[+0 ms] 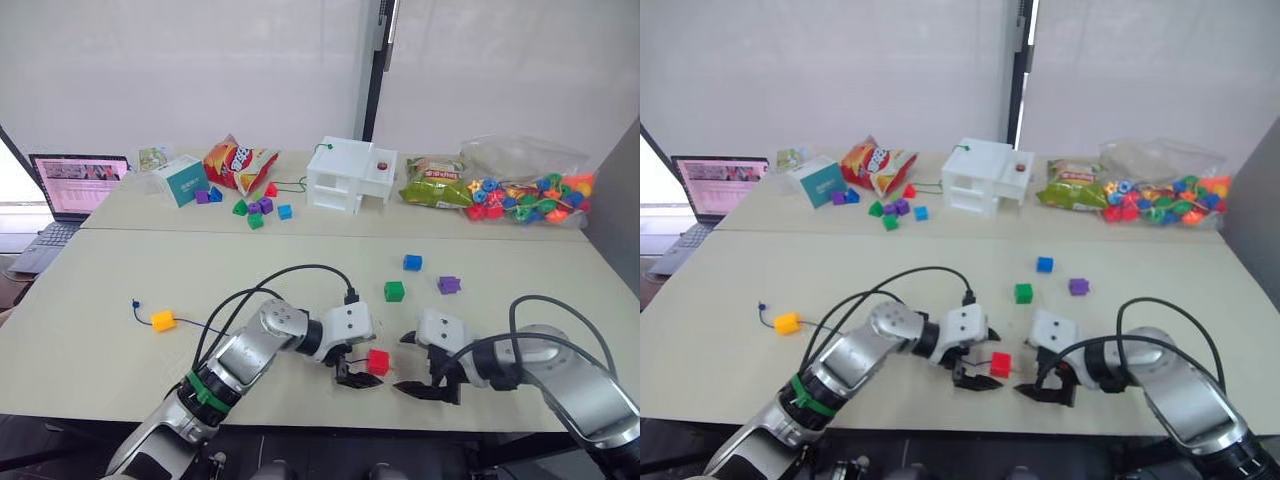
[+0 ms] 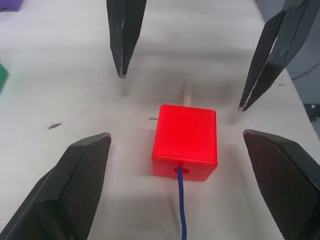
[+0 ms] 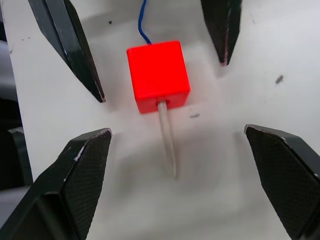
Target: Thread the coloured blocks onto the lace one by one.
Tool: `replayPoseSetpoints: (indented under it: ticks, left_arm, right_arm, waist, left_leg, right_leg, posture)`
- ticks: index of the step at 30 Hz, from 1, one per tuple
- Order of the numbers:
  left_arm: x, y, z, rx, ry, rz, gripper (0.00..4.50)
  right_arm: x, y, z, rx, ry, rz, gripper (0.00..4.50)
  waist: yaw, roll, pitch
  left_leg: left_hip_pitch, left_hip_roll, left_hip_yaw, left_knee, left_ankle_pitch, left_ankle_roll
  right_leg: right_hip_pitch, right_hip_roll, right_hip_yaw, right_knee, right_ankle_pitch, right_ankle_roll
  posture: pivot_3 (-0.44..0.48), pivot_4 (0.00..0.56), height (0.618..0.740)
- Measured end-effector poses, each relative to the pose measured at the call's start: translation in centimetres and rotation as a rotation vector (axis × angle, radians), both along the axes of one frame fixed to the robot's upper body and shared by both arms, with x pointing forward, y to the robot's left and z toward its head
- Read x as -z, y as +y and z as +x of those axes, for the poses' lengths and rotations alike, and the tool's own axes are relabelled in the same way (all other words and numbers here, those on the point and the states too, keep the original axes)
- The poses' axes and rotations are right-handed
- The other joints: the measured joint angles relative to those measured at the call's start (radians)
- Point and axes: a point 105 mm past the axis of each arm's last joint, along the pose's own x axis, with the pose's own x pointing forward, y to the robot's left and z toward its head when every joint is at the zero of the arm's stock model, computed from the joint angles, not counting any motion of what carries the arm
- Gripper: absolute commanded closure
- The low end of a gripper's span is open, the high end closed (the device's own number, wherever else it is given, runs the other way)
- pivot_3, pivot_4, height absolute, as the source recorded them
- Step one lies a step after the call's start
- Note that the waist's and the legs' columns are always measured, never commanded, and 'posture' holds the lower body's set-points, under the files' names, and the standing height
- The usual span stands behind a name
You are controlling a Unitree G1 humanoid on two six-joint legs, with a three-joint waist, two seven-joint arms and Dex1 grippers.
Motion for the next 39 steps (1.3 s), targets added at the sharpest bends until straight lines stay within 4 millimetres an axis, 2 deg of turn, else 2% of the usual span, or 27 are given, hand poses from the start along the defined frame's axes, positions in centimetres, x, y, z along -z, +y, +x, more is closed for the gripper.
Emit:
replayPoseSetpoints:
  ticks: [3,10,11,20,23,34,39]
  left_arm:
    - [0.4,-0.1,-0.1,0.015,-0.003,0.012,0.81]
    - [0.3,-0.4,-0.5,0.046,0.007,0.004,3.18]
    - [0.3,-0.4,-0.5,0.048,0.007,0.002,3.31]
    - [0.4,-0.4,-0.6,0.062,0.012,0.003,3.31]
    - [0.4,-0.3,-0.6,0.068,0.015,0.006,3.31]
    - [0.5,-0.1,-0.5,0.079,0.016,0.014,3.31]
    - [0.2,0.5,0.1,0.063,0.003,0.025,3.31]
  right_arm:
    - [0.1,-0.1,-0.2,-0.010,0.000,0.006,0.00]
    - [0.6,-0.4,0.0,-0.010,0.001,0.029,0.00]
    - [0.7,-0.5,0.0,-0.007,0.003,0.030,0.00]
    - [1.6,-1.1,0.5,0.018,0.014,0.058,0.00]
    - [1.8,-1.2,0.6,0.018,0.016,0.070,0.80]
    - [2.0,-1.0,0.5,-0.020,0.026,0.082,4.49]
    - [2.1,-0.9,0.3,-0.034,0.030,0.084,4.50]
  waist:
    - [0.000,0.000,0.000]
    - [0.005,0.000,0.000]
    - [0.005,0.000,0.000]
    - [0.004,0.000,0.000]
    - [0.003,0.000,0.000]
    - [0.004,0.000,0.000]
    - [0.003,0.000,0.000]
  left_leg:
    - [0.000,0.000,0.000,0.000,0.000,0.000]
    - [0.000,0.000,0.000,0.001,0.000,0.000]
    - [0.000,-0.001,0.000,0.001,0.000,0.000]
    - [0.000,0.000,0.000,0.001,0.000,0.000]
    - [0.000,0.000,0.000,0.001,0.000,0.000]
    - [0.000,0.000,0.000,0.001,0.000,0.000]
    - [0.001,0.000,0.000,0.001,0.000,0.000]
  right_leg:
    - [0.000,0.000,0.000,0.000,0.000,0.000]
    - [0.001,-0.001,0.000,0.000,0.000,0.000]
    - [0.001,-0.001,0.000,0.000,0.000,0.000]
    - [0.001,-0.001,0.000,0.000,0.000,0.000]
    - [0.001,-0.001,0.000,0.000,0.000,0.000]
    - [0.001,-0.001,0.000,0.000,0.000,0.000]
    - [0.001,0.000,0.000,0.000,0.000,0.000]
  posture:
    - [0.000,0.150,0.740]
    - [0.000,0.150,0.740]
    - [0.000,0.150,0.740]
    - [0.000,0.150,0.740]
    - [0.000,0.150,0.740]
    - [0.000,0.150,0.740]
    - [0.000,0.150,0.740]
